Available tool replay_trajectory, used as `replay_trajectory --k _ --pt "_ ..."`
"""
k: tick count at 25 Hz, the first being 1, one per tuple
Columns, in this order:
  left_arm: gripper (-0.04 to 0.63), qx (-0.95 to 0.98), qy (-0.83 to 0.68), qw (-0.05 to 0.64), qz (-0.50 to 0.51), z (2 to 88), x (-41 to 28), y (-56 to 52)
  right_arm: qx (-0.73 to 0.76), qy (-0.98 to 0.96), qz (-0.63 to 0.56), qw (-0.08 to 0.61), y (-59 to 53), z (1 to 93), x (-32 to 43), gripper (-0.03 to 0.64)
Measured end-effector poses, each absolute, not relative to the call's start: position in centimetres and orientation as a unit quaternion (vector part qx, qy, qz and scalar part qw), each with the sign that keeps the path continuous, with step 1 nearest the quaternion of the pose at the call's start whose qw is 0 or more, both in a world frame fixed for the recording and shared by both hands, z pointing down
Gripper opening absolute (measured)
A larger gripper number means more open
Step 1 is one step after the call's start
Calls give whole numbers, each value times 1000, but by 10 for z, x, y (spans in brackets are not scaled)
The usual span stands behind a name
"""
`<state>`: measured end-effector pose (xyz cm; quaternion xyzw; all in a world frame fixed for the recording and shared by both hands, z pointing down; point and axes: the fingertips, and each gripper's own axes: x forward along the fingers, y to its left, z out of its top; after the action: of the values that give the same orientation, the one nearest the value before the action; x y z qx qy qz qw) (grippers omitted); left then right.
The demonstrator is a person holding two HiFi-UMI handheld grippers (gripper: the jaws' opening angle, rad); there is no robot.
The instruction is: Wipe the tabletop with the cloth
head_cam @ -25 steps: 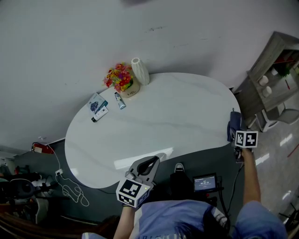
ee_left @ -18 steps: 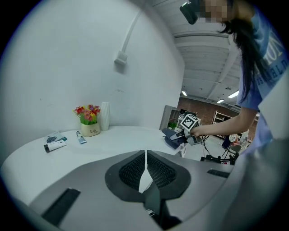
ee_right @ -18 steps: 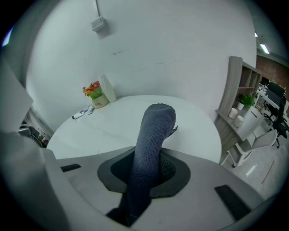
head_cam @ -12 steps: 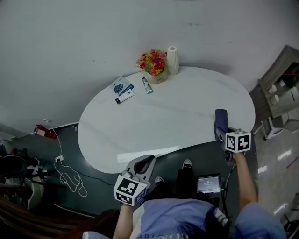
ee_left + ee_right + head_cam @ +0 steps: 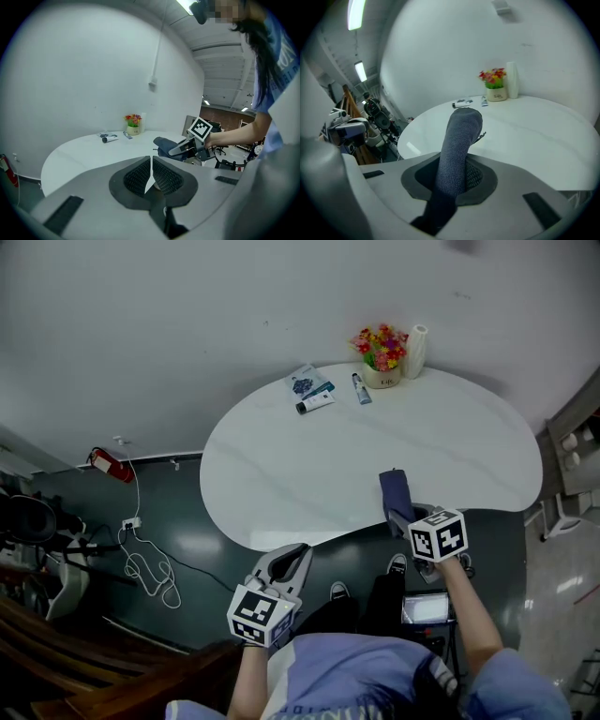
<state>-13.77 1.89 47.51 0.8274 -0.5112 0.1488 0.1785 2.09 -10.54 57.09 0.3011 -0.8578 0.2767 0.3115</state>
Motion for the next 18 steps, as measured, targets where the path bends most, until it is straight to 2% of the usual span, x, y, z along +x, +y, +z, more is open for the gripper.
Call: replay_trajectory --k 10,18 --pt "17 819 -526 191 127 479 -167 50 140 -901 236 336 0 588 -132 78" --pt "17 830 -515 176 122 472 -155 47 88 -893 240 371 40 626 -167 78"
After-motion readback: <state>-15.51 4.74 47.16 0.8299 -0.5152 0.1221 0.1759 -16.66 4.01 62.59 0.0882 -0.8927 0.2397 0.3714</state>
